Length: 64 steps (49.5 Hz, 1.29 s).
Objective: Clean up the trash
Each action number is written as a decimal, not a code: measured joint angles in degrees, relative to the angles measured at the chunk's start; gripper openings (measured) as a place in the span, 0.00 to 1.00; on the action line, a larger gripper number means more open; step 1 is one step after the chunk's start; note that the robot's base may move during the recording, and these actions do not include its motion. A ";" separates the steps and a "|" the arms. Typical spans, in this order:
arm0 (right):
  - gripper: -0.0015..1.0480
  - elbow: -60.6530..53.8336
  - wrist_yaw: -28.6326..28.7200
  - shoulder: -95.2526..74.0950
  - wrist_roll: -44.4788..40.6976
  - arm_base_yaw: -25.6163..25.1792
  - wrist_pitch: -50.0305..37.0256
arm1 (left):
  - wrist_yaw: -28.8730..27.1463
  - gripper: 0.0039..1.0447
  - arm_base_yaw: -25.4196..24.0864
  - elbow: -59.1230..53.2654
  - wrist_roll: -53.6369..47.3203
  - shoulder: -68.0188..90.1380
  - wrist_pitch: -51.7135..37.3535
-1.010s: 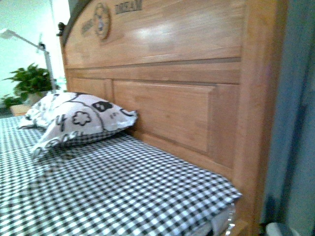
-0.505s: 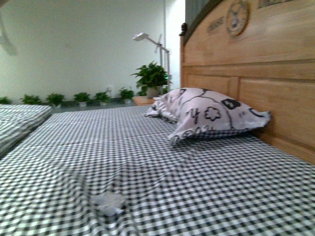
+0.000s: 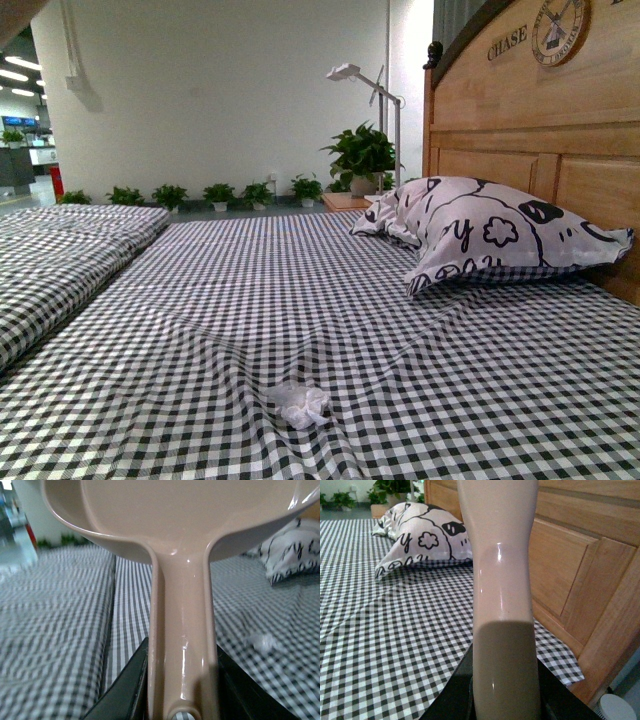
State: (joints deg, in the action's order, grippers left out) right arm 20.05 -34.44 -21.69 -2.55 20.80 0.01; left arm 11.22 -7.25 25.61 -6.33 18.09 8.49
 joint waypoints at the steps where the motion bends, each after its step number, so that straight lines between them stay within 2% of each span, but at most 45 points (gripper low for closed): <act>1: 0.18 0.00 -0.13 0.07 0.00 0.00 0.00 | 0.07 0.27 -0.24 0.66 0.09 0.42 1.81; 5: 0.18 0.02 -0.15 0.15 0.09 0.00 0.00 | 2.40 0.27 -3.10 2.80 -0.63 2.10 11.61; 10: 0.18 0.02 0.24 -0.07 0.07 0.02 0.00 | 7.89 0.26 -6.78 2.86 -4.81 3.45 17.75; 13: 0.18 0.02 0.28 -0.07 0.07 0.02 0.00 | 9.38 0.26 -8.24 2.86 -8.26 4.66 18.64; 25: 0.18 0.02 0.13 -0.02 0.11 0.02 0.00 | 14.88 0.26 -8.15 6.40 -30.56 23.04 13.66; 32: 0.18 0.02 0.15 -0.02 0.11 0.02 0.00 | 17.94 0.26 -8.52 9.16 -39.17 30.73 13.03; 45: 0.18 0.02 0.15 -0.02 0.11 0.02 0.00 | 20.81 0.26 -5.11 9.16 -45.33 36.96 13.55; 53: 0.18 0.02 0.15 -0.02 0.09 0.02 0.00 | 21.20 0.26 -6.25 8.17 -51.58 42.64 11.80; 64: 0.18 0.02 0.15 -0.02 0.09 0.02 0.00 | 21.79 0.26 -7.45 8.00 -53.48 49.16 5.60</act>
State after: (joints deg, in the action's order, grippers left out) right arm 20.08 -34.28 -21.71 -2.46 20.82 0.01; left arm 33.01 -14.70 33.61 -59.81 67.24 14.09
